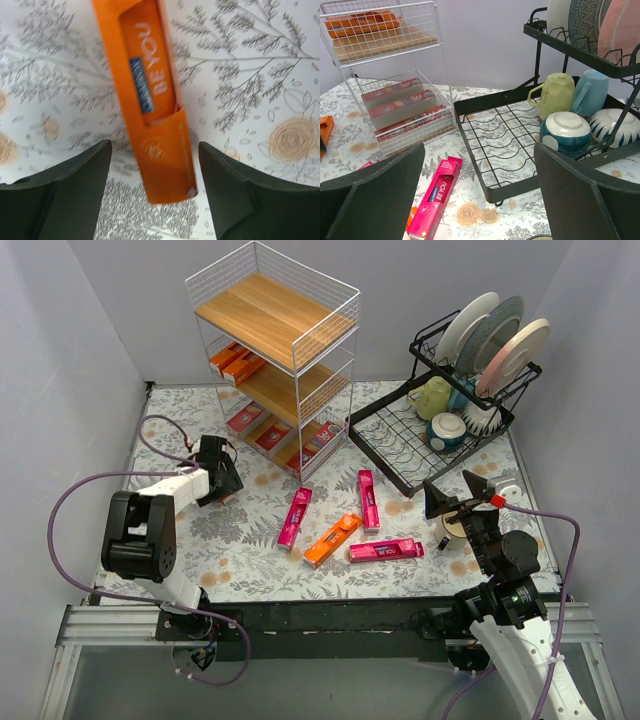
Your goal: Place and organize the toothpastes onto the shelf
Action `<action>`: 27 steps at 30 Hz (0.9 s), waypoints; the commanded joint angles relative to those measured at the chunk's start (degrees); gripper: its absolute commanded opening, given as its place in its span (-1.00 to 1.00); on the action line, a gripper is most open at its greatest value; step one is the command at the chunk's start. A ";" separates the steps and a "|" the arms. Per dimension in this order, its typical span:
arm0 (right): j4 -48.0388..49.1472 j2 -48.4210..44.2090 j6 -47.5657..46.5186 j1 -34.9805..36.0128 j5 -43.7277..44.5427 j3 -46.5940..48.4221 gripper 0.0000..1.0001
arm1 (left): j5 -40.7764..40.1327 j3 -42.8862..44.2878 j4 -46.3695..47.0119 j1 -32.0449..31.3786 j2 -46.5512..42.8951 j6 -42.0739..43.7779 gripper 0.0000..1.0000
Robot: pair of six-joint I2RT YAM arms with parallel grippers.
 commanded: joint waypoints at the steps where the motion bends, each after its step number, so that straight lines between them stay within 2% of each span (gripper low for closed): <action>1: 3.00 -0.09 0.30 0.32 -0.07 1.28 0.97 | -3.40 -4.72 0.75 -0.09 -7.86 -6.50 0.47; 4: 3.27 0.00 0.47 0.32 -0.16 1.19 0.97 | -4.98 -7.36 1.29 -0.62 -8.92 -12.12 0.47; 7: 3.62 0.00 0.74 0.23 -0.60 0.84 0.97 | -5.95 -5.96 1.28 -0.97 -7.26 -14.67 0.47; 13: 3.44 -0.35 0.65 0.23 -0.43 0.93 0.97 | -7.63 -3.15 1.29 -1.94 -0.94 -16.53 0.42; 17: 3.27 -0.62 0.56 0.32 -0.25 1.11 0.97 | -8.16 -2.18 0.76 -2.81 0.48 -16.09 0.25; 20: 3.27 -0.70 0.56 0.32 -0.25 1.11 0.97 | -8.33 -2.00 -1.52 -3.69 0.13 -17.14 0.08; 22: 3.27 -0.70 0.47 0.32 -0.25 1.11 0.97 | -8.42 -2.00 -3.98 -3.96 -0.48 -18.11 -0.11; 27: 3.09 -0.79 0.39 0.32 -0.07 1.19 0.97 | -7.89 -3.67 -6.00 -4.14 -6.35 -19.17 -0.35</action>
